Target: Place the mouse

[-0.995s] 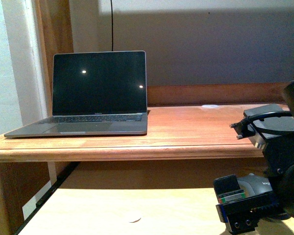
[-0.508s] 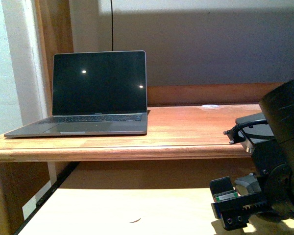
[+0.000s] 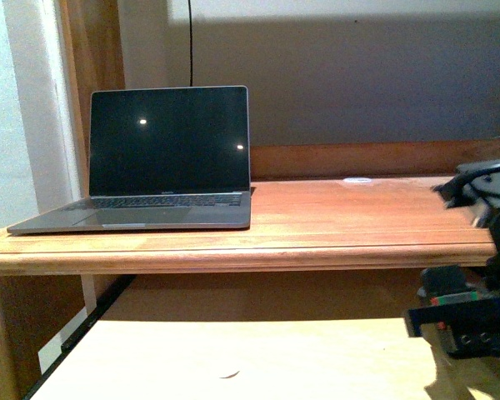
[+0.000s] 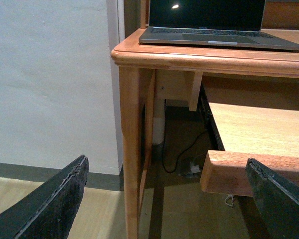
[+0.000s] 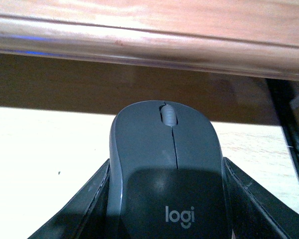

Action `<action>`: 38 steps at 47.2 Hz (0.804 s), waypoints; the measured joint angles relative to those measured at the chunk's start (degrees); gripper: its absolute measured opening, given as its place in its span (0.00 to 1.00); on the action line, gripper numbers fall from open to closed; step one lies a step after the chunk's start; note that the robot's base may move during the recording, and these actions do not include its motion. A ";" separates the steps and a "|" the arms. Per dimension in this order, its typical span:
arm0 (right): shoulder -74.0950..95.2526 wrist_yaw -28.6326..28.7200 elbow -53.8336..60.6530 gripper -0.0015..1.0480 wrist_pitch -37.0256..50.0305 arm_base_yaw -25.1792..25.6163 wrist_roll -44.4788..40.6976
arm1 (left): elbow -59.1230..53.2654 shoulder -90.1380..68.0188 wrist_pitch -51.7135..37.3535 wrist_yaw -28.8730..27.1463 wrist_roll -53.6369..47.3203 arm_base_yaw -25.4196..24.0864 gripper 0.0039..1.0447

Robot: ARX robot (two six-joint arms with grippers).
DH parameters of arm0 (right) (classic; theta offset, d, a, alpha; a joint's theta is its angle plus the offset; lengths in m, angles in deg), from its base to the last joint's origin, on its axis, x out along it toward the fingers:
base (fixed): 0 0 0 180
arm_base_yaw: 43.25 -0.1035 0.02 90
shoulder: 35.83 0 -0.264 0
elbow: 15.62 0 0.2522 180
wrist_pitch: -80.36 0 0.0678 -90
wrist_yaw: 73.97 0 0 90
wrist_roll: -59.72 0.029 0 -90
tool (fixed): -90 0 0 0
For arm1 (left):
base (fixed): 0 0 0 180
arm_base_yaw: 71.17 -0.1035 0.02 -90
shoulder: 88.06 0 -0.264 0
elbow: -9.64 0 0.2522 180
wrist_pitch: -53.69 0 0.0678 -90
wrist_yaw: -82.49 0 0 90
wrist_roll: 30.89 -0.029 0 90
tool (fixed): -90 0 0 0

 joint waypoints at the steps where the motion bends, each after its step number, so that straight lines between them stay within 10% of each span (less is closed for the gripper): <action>1: -1.57 0.33 0.46 0.54 -0.68 0.11 0.00 | 0.00 0.00 0.00 -0.02 0.00 0.00 0.93; 14: -11.67 1.88 -4.17 0.54 -8.20 -0.42 0.28 | 0.00 0.00 0.00 0.00 0.00 0.00 0.93; 38: 21.03 -8.70 -45.70 0.53 -16.22 -7.43 1.46 | 0.00 0.00 0.00 0.00 0.00 0.00 0.93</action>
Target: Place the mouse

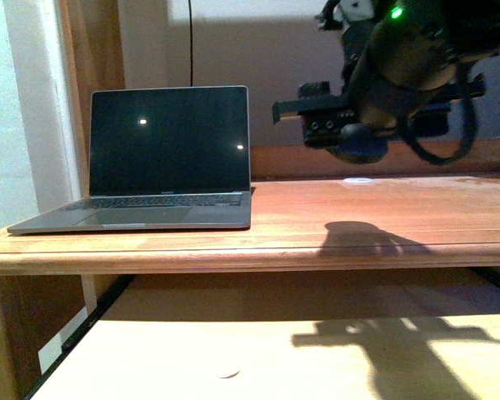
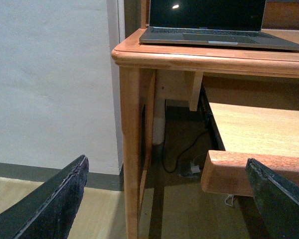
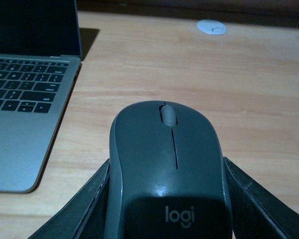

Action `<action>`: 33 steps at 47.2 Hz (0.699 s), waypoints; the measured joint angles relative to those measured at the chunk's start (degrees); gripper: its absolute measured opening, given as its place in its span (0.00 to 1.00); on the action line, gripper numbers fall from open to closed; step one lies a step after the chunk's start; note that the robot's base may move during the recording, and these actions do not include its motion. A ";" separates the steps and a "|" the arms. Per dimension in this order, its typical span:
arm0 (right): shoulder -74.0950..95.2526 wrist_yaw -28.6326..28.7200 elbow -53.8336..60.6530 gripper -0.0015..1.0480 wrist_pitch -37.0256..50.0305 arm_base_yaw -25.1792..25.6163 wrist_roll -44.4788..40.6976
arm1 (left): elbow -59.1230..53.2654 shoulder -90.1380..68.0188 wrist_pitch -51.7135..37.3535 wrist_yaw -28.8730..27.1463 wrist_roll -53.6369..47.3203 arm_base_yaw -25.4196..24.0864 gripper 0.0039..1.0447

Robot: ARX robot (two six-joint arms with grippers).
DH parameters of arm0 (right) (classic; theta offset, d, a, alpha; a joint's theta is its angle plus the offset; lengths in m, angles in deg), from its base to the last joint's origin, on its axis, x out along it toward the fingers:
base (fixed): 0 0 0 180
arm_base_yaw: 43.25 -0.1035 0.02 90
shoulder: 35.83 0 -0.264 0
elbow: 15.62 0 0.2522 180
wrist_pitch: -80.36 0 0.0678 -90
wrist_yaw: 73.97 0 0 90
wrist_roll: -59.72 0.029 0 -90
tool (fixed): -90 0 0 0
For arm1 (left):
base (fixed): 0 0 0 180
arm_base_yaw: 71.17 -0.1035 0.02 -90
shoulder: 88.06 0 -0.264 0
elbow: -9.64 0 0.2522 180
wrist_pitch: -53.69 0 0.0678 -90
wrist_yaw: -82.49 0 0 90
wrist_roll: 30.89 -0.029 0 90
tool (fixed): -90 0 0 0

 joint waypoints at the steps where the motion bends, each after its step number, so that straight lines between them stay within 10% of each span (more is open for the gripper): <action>1: 1.31 -0.50 -1.16 0.53 -0.11 0.00 -0.13 | 0.00 0.00 0.00 -0.02 0.00 0.00 0.93; 25: 20.17 -4.90 -17.03 0.54 -1.79 1.84 -1.57 | 0.00 0.00 0.00 0.00 0.00 0.00 0.93; 33: 20.83 -3.61 -16.13 0.79 0.15 1.84 -0.63 | 0.00 0.00 0.00 0.00 0.00 0.00 0.93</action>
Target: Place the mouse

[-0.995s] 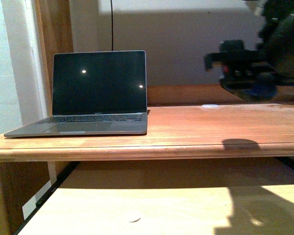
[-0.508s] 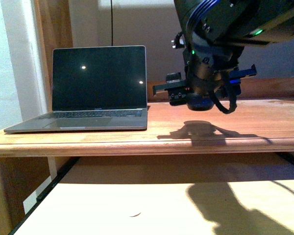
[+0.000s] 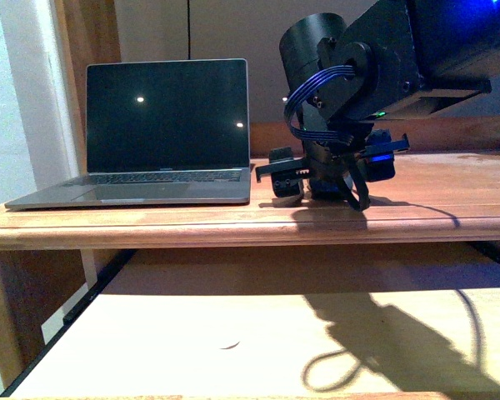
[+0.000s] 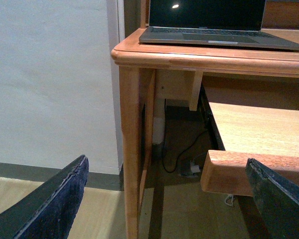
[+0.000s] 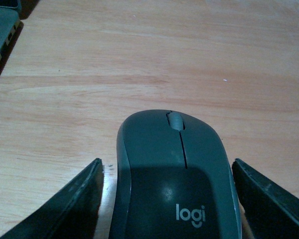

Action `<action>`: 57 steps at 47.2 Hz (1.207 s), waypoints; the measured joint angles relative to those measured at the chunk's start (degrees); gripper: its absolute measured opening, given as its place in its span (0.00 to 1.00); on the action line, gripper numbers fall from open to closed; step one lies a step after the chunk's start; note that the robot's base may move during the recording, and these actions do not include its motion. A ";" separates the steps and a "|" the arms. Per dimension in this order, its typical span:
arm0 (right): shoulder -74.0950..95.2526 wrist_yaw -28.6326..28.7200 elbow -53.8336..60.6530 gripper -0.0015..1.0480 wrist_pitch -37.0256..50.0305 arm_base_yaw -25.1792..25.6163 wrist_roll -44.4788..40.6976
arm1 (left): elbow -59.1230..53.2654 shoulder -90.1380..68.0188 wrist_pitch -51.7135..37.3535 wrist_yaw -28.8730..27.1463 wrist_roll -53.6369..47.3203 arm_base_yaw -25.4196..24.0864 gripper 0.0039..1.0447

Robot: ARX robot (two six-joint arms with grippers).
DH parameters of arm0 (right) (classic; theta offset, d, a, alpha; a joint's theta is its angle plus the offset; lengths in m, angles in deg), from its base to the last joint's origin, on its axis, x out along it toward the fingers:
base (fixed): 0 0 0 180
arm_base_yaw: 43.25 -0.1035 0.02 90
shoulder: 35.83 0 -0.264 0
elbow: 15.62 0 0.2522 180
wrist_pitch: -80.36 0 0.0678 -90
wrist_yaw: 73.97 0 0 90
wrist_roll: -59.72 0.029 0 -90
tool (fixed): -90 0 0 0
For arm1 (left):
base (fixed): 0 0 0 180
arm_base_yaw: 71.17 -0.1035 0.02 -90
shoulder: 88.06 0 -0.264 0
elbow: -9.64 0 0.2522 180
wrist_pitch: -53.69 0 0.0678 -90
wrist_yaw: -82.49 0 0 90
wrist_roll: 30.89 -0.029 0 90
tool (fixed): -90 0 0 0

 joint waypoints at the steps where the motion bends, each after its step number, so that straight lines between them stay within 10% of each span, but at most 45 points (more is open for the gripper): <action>1: 0.00 0.22 0.26 0.82 0.48 0.00 0.26 | 0.00 0.00 0.00 0.00 0.00 0.00 0.93; 25: -26.23 12.46 27.23 0.93 22.29 9.29 6.10 | 0.00 0.00 0.00 0.00 0.00 0.00 0.93; 57: -73.77 63.41 79.69 0.93 23.34 25.70 4.11 | 0.00 0.00 0.00 0.00 0.00 0.00 0.93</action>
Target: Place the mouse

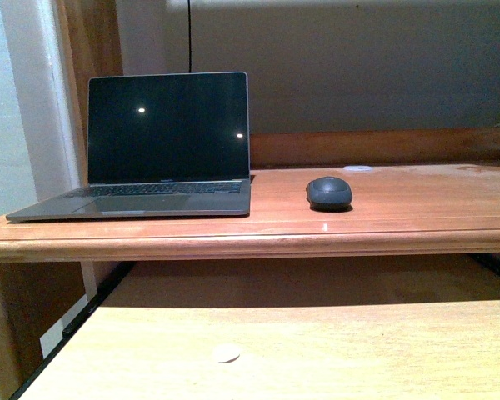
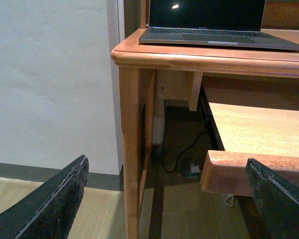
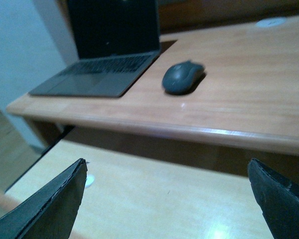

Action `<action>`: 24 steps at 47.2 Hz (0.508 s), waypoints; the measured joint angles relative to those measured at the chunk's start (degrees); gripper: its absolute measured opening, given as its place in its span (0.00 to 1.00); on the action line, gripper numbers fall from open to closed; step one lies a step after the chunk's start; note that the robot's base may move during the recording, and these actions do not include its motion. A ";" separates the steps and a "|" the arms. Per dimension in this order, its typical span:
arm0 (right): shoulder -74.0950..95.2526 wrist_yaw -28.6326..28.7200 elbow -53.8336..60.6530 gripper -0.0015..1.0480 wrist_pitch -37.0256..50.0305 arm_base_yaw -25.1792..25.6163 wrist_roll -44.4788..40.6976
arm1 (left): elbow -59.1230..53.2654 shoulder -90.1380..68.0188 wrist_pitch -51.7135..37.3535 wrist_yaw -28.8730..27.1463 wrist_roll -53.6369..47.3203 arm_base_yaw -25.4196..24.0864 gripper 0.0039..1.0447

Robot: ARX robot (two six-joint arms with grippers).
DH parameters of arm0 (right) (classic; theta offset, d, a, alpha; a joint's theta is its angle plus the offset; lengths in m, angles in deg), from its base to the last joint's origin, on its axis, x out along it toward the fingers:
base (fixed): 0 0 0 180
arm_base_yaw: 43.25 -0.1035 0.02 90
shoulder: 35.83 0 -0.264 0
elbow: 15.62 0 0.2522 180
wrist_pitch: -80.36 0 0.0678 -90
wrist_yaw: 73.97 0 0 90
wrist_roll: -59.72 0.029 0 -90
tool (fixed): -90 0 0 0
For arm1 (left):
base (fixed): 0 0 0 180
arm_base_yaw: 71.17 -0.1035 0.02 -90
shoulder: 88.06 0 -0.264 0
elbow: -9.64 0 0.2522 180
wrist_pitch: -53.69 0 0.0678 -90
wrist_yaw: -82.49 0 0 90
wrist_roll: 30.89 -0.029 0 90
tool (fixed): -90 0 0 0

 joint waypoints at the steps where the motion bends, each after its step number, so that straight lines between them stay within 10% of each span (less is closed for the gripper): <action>1: -0.61 1.36 0.94 0.93 -0.57 0.48 -0.59 | 0.00 0.00 0.00 0.00 0.00 0.00 0.93; 11: -6.14 16.24 9.66 0.93 -11.15 5.40 -13.64 | 0.00 0.00 0.00 -0.02 0.00 0.00 0.93; 24: -4.61 14.67 14.23 0.93 -12.28 2.99 -24.55 | 0.00 0.00 0.00 0.00 0.00 0.00 0.93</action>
